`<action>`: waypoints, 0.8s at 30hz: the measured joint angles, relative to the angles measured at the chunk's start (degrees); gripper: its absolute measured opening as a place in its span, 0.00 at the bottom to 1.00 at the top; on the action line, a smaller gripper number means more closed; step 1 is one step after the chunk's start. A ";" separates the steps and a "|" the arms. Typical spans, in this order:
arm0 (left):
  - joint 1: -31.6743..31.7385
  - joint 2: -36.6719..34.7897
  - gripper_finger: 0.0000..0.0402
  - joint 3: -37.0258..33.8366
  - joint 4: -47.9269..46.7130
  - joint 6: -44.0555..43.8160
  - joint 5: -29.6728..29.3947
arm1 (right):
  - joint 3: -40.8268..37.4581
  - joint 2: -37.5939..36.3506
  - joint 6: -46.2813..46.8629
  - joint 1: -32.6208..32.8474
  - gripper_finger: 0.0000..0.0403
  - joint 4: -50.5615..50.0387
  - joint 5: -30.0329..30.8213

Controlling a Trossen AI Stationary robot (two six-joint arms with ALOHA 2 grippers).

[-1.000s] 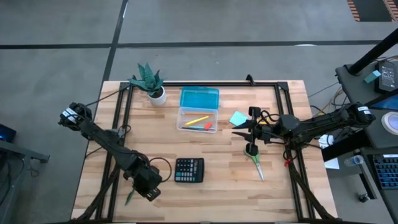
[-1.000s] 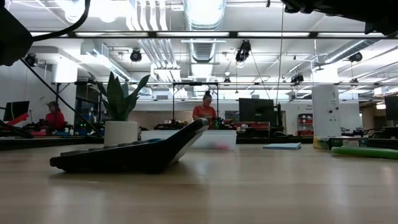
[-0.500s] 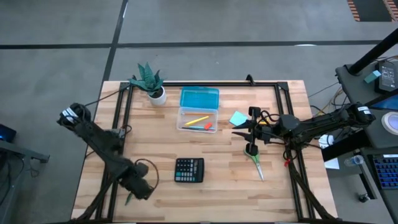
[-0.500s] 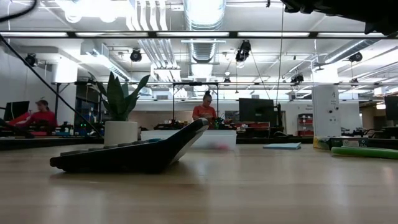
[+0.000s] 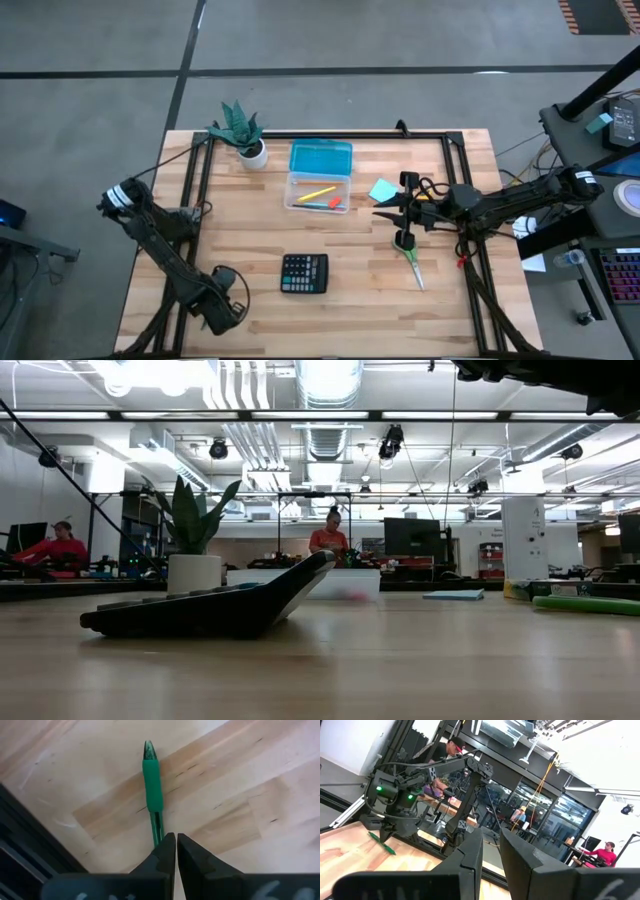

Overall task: Pack school essentials
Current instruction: Put the green pen into the blue supply box

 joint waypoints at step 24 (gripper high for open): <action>-1.14 0.02 0.30 -0.04 -0.77 0.57 -0.72 | 0.00 0.00 0.02 0.00 0.14 -0.07 0.00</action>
